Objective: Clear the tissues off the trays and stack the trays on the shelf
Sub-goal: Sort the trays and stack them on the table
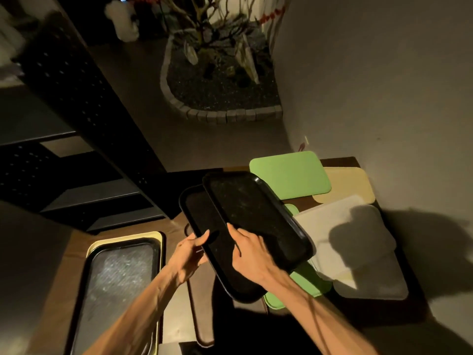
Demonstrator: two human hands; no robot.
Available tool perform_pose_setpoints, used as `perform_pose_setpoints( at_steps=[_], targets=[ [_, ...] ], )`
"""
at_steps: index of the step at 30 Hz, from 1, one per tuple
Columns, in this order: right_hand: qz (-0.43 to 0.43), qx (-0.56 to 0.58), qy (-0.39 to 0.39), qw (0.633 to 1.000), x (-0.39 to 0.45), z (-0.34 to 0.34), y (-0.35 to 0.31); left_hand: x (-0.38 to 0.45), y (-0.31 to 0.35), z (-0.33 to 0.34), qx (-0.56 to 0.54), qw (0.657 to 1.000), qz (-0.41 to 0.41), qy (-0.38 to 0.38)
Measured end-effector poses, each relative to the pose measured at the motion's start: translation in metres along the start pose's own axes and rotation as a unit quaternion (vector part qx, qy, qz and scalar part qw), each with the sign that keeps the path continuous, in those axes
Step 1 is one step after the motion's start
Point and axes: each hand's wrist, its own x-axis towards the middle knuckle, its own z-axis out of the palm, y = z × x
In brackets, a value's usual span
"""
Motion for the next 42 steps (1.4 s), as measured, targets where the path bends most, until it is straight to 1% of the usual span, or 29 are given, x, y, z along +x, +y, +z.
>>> perform_pose_setpoints(
  at_steps=[4, 6, 8, 10, 12, 15, 18, 19, 22, 24, 26, 27, 29, 31, 32, 33, 35, 38, 42],
  targets=[
    [-0.037, 0.029, -0.036, 0.998, -0.002, 0.026, -0.019, -0.008, 0.005, -0.016, -0.005, 1.000, 0.016, 0.013],
    [-0.044, 0.085, -0.062, 0.993, -0.003, 0.038, -0.023, -0.013, 0.006, -0.020, -0.007, 0.999, 0.025, 0.018],
    [0.006, 0.199, -0.120, 0.973, -0.005, 0.047, -0.024, -0.020, 0.005, -0.023, -0.004, 0.998, 0.043, 0.034],
    [0.061, 0.287, -0.187, 0.938, -0.007, 0.053, -0.028, -0.029, 0.000, -0.030, -0.011, 0.997, 0.055, 0.046],
    [0.065, 0.295, -0.222, 0.927, -0.008, 0.059, -0.037, -0.036, -0.006, -0.040, -0.013, 0.997, 0.065, 0.050],
    [0.049, 0.293, -0.238, 0.925, -0.010, 0.070, -0.050, -0.043, -0.009, -0.058, -0.002, 0.994, 0.078, 0.076],
    [0.029, 0.264, -0.256, 0.929, -0.004, 0.075, -0.056, -0.049, -0.007, -0.075, 0.016, 0.992, 0.081, 0.098],
    [0.024, 0.248, -0.249, 0.936, 0.001, 0.075, -0.057, -0.052, -0.007, -0.081, 0.021, 0.991, 0.081, 0.101],
    [0.006, 0.169, -0.189, 0.967, 0.022, 0.070, -0.052, -0.062, -0.009, -0.099, 0.036, 0.992, 0.075, 0.095],
    [0.006, 0.102, -0.121, 0.987, 0.037, 0.067, -0.044, -0.069, -0.011, -0.112, 0.051, 0.992, 0.065, 0.091],
    [0.033, 0.051, -0.065, 0.996, 0.048, 0.062, -0.037, -0.076, -0.012, -0.123, 0.067, 0.991, 0.053, 0.099],
    [0.062, 0.037, -0.050, 0.996, 0.051, 0.061, -0.033, -0.081, -0.012, -0.127, 0.072, 0.991, 0.044, 0.100],
    [0.147, 0.050, -0.062, 0.986, 0.056, 0.061, -0.023, -0.087, -0.013, -0.139, 0.073, 0.992, 0.033, 0.102],
    [0.231, 0.113, -0.123, 0.959, 0.059, 0.064, -0.014, -0.090, -0.016, -0.154, 0.065, 0.992, 0.021, 0.106],
    [0.253, 0.143, -0.160, 0.943, 0.060, 0.067, -0.010, -0.091, -0.016, -0.160, 0.062, 0.992, 0.011, 0.107],
    [0.267, 0.164, -0.195, 0.929, 0.059, 0.071, -0.008, -0.094, -0.016, -0.166, 0.059, 0.992, 0.001, 0.113],
    [0.283, 0.191, -0.234, 0.910, 0.053, 0.077, -0.012, -0.099, -0.016, -0.179, 0.047, 0.991, -0.014, 0.124],
    [0.265, 0.213, -0.241, 0.909, 0.046, 0.085, -0.026, -0.106, -0.010, -0.196, 0.057, 0.991, -0.033, 0.121],
    [0.282, 0.263, -0.249, 0.889, 0.045, 0.098, -0.042, -0.113, 0.000, -0.213, 0.075, 0.985, -0.054, 0.142]
  ],
)
